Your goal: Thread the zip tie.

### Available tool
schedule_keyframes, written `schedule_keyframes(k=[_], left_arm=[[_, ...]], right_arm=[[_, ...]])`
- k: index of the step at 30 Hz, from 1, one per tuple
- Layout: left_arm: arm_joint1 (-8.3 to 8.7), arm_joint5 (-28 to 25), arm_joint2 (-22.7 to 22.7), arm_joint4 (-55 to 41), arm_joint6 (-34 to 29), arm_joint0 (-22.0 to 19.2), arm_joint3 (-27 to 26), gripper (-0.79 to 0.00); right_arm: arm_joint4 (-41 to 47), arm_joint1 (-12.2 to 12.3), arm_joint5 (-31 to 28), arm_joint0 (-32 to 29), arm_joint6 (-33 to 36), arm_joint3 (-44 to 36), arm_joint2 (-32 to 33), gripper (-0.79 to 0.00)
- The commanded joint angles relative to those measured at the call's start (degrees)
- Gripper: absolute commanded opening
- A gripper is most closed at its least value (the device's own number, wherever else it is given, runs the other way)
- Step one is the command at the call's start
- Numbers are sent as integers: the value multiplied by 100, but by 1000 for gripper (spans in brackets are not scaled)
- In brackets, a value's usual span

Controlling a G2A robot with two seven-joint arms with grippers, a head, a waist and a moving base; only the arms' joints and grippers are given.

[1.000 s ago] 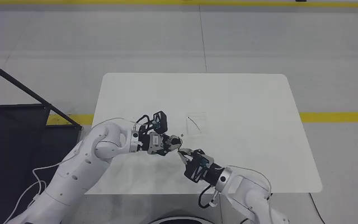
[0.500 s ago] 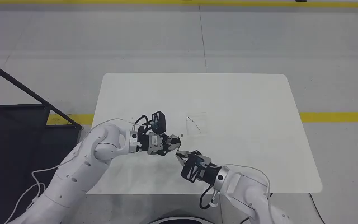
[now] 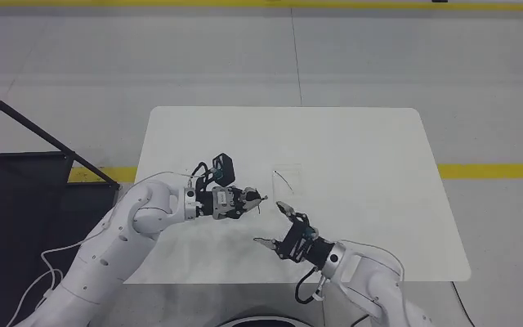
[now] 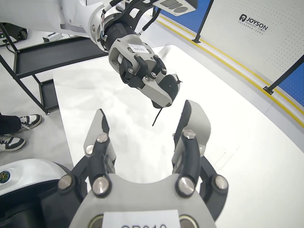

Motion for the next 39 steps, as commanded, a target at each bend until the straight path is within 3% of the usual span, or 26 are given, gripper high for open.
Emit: schedule_keyframes(k=[1, 4, 13, 21, 26, 35, 39], left_arm=[[1, 131, -50, 13, 78, 32, -15, -785], [-6, 384, -105, 109, 237, 112, -84, -785], [-38, 568, -157, 129, 545, 232, -119, -785], [-54, 623, -203, 68, 572, 277, -176, -785], [-70, 645, -195, 53, 545, 282, -195, -785], [-92, 635, -200, 75, 523, 282, -196, -785], [-100, 614, -210, 83, 520, 286, -193, -785]], right_arm=[[310, 2, 121, -109, -218, 25, 142, 0], [743, 8, 162, -192, -302, 80, 321, 0], [739, 7, 166, -192, -297, 85, 317, 0], [506, -71, 410, 303, 634, 326, -170, 0], [397, -201, 1076, 681, 951, 554, -623, -99], [342, -376, 1709, 1094, 1132, 890, -1085, -394], [371, -413, 1798, 1142, 1112, 948, -1122, -456]])
